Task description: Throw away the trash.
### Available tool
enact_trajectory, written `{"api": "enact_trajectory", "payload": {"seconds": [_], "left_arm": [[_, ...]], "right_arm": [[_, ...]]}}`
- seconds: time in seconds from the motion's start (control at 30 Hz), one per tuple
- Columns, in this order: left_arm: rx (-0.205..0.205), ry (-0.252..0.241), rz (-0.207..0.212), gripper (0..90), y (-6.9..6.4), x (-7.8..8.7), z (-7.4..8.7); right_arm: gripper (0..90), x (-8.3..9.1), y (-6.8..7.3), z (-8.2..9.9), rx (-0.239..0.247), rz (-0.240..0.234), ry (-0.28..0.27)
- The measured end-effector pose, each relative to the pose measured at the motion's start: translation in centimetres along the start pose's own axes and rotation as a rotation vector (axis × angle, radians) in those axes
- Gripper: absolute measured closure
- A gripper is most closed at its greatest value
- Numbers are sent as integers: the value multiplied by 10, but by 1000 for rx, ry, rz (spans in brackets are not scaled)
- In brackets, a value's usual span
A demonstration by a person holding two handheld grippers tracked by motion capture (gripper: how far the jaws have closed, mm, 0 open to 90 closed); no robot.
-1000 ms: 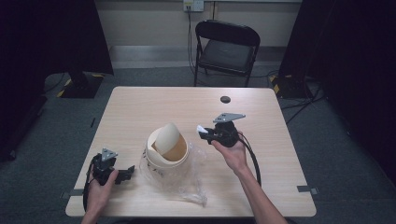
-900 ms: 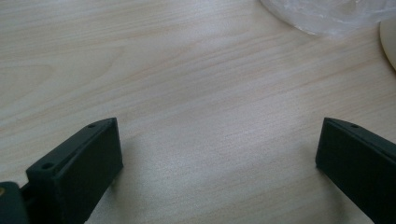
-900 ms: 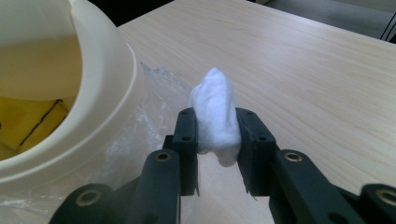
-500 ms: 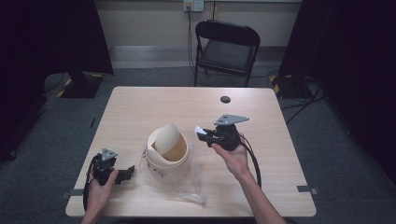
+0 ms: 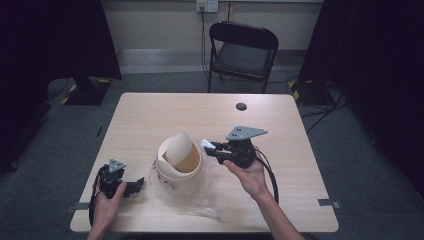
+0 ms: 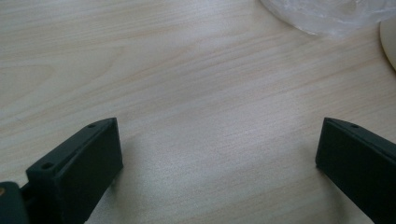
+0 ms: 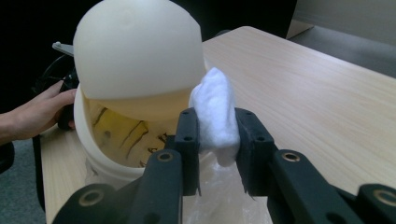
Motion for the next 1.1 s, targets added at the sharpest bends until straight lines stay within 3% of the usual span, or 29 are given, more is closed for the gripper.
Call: {"api": "enact_trajectory", "payload": {"seconds": [0.2,0.47,1.1], "left_arm": [[0,0,0,0,0,0,0],[0,0,0,0,0,0,0],[0,0,1,0,0,0,0]], "right_arm": [[729,-2,15,-3,14,-38,-8],[728,-16,31,3,33,-89,44],[727,-43,38,10,53,-123,111]]}}
Point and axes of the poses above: each handheld gripper's, and its own axes: x roughly backward along the jaws, z roughly out of its underside, y roughly to its left, the point moved 7 cm from there along -x, roughly forward along the jaws, and after that the axes turned 9 degrees about x, right-handed, at the moved point
